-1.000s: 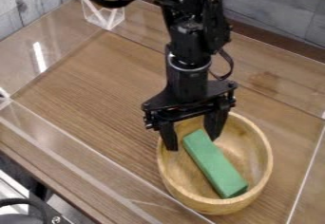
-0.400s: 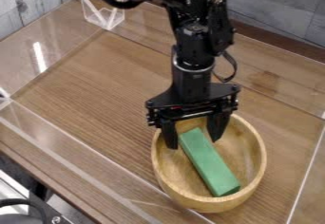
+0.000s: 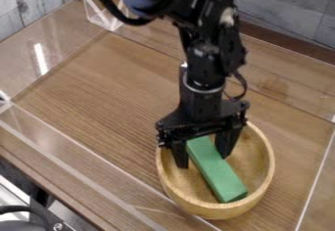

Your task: Remove the green stick from the brown bowl and put it on the table

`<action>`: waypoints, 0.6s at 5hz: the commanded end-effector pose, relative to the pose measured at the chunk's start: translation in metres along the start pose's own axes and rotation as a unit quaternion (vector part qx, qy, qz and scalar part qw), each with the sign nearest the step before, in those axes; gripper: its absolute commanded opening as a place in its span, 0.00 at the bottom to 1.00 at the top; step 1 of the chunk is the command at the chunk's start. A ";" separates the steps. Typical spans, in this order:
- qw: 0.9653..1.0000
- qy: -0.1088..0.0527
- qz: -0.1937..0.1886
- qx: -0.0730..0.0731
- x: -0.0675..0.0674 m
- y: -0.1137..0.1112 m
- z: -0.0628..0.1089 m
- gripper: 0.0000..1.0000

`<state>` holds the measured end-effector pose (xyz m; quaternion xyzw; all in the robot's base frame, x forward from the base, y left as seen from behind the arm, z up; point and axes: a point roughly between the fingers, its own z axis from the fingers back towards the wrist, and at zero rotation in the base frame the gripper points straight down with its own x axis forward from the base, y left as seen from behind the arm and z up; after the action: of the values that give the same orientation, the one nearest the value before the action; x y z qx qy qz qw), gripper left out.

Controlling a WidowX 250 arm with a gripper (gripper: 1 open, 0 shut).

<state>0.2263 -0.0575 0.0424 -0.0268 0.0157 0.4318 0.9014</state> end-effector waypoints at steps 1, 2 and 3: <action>1.000 -0.010 -0.002 -0.013 0.004 0.002 0.003 1.00; 1.000 -0.009 -0.006 -0.015 0.005 0.008 0.004 1.00; 1.000 -0.008 -0.007 -0.017 0.003 0.002 0.000 0.00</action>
<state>0.2194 -0.0524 0.0360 -0.0309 0.0147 0.4299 0.9022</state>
